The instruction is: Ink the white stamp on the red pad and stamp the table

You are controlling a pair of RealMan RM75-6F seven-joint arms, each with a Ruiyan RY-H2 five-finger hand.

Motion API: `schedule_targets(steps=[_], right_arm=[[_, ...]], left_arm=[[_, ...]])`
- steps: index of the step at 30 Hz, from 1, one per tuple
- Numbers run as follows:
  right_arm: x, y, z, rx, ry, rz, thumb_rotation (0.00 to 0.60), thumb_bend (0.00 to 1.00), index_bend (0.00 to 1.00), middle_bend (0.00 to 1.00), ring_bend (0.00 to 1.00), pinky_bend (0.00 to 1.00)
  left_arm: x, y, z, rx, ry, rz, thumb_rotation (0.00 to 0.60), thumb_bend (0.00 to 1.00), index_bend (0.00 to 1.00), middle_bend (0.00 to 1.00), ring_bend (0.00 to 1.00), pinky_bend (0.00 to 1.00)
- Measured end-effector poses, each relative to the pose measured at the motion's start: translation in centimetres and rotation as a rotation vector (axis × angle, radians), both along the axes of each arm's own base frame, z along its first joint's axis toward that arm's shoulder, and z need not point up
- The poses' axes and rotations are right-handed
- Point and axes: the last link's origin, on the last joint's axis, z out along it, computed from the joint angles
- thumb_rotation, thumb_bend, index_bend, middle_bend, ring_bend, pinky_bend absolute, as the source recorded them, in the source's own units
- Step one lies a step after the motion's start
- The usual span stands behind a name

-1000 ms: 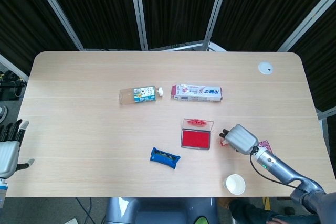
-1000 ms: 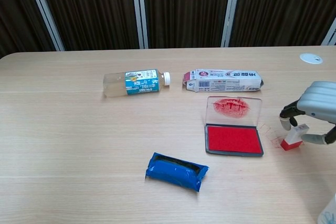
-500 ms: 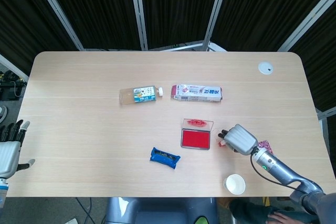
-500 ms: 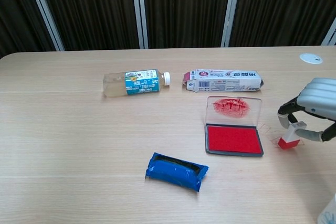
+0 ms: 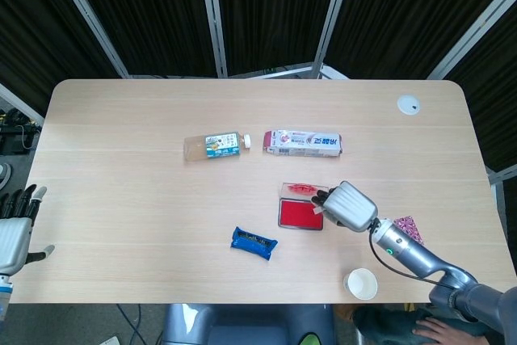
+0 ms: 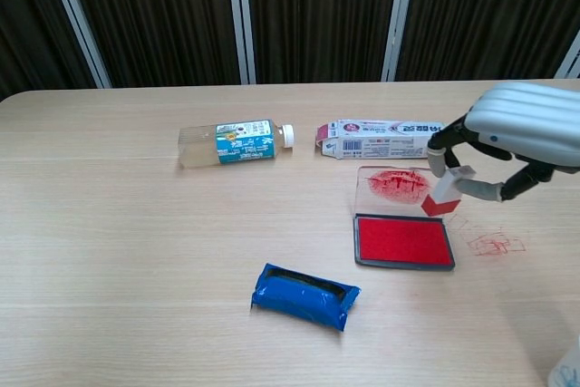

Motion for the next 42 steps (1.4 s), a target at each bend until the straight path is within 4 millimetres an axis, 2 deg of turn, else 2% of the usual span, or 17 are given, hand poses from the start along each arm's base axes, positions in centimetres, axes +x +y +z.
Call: schedule_targets(steps=[5,11,17,42], right_arm=[[2.1,-0.5,-1.3,-0.003,0.041,0.032,0.6,0.45,0.54,0.55,0.77,1.0],[3.6,-0.6,-4.1,0.024,0.08,0.026,0.6,0.45,0.54,0.56,0.77,1.0],[3.4,-0.8,-5.1,0.025,0.094,0.011,0.6,0.46,0.54,0.56,0.77,1.0],[2.1,-0.6,-6.8,0.023,0.149,0.028,0.6,0.47,0.55,0.56,0.77,1.0]], left_arm=[[-0.1,0.0,0.1,0.002,0.0,0.004,0.6,0.0,0.0,0.0,0.0,0.0],[-0.3,0.2,0.2,0.003,0.0,0.012,0.6,0.0,0.0,0.0,0.0,0.0],[-0.4,0.3,0.2,0.002,0.001,0.019,0.6,0.0,0.0,0.0,0.0,0.0],[-0.4,0.4,0.0,-0.002,0.003,0.029,0.6,0.0,0.0,0.0,0.0,0.0]])
